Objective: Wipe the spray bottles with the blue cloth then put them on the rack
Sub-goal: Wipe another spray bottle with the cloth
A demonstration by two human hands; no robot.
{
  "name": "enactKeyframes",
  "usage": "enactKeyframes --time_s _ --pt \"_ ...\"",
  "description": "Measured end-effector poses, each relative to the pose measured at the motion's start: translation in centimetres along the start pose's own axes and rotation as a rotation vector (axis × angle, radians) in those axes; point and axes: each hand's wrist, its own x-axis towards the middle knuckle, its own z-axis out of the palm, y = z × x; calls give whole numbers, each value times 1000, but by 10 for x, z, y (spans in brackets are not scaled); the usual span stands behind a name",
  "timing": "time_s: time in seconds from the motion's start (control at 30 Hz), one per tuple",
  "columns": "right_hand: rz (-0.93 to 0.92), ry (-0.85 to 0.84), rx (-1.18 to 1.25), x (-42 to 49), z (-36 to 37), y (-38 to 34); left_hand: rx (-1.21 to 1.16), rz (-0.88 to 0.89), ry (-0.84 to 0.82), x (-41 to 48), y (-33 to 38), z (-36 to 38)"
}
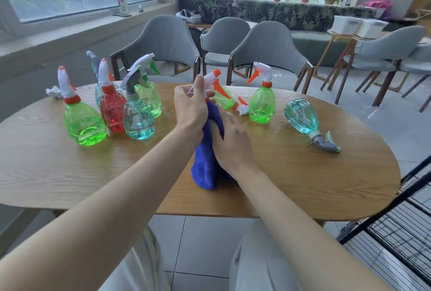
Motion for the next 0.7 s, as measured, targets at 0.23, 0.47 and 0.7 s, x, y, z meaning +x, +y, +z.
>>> enactKeyframes --time_s 0.23,0.47,0.7 --pt "295 -54 245 20 -12 -8 22 42 -13 -7 1 0" --pt "-29 -57 9 9 -10 3 17 39 6 -11 10 2" --pt "333 -69 424 15 -19 3 -71 30 -54 -17 15 4"
